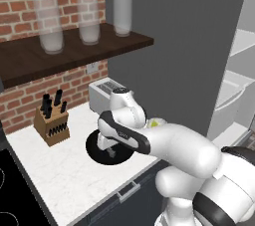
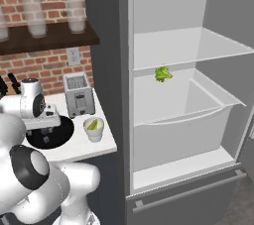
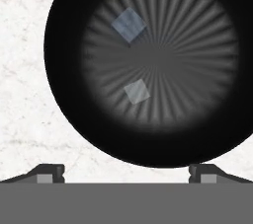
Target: Grab a lemon wedge from the fridge and one ice cube from the ice bowl, and put them in the glass of lemonade.
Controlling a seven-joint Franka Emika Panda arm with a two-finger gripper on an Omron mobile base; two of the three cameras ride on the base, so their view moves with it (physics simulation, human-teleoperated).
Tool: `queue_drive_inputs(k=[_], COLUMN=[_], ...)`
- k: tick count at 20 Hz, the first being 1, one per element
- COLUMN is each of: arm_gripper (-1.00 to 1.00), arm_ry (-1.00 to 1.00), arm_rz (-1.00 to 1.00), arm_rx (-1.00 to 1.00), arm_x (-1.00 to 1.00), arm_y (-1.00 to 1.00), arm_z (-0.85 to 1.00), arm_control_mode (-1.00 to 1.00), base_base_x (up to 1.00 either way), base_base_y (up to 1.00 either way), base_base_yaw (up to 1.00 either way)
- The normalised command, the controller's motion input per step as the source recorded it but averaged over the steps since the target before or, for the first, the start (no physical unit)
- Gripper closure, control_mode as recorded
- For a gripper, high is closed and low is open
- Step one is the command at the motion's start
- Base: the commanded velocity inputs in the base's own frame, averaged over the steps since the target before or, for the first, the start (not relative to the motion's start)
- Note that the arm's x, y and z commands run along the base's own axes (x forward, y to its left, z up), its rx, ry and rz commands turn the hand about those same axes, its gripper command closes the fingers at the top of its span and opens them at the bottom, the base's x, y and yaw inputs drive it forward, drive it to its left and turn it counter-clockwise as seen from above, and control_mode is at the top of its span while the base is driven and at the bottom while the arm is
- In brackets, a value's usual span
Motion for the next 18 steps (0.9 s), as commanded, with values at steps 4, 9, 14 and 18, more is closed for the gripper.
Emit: queue_drive_inputs(k=[4,9,14,18], arm_gripper=[-1.00,-1.00,-1.00,-1.00], arm_ry=[0.00,0.00,0.00,0.00], arm_rz=[0.00,0.00,0.00,0.00], arm_rx=[-0.01,0.00,0.00,0.00], arm_x=[0.09,0.08,0.18,0.02], arm_y=[0.01,0.04,0.09,0.04], arm_z=[-0.05,0.00,-0.01,0.00], arm_control_mode=[-1.00,-1.00,-1.00,-1.00], base_base_x=[0.00,0.00,0.00,0.00], base_base_y=[0.00,0.00,0.00,0.00], base_base_yaw=[0.00,0.00,0.00,0.00])
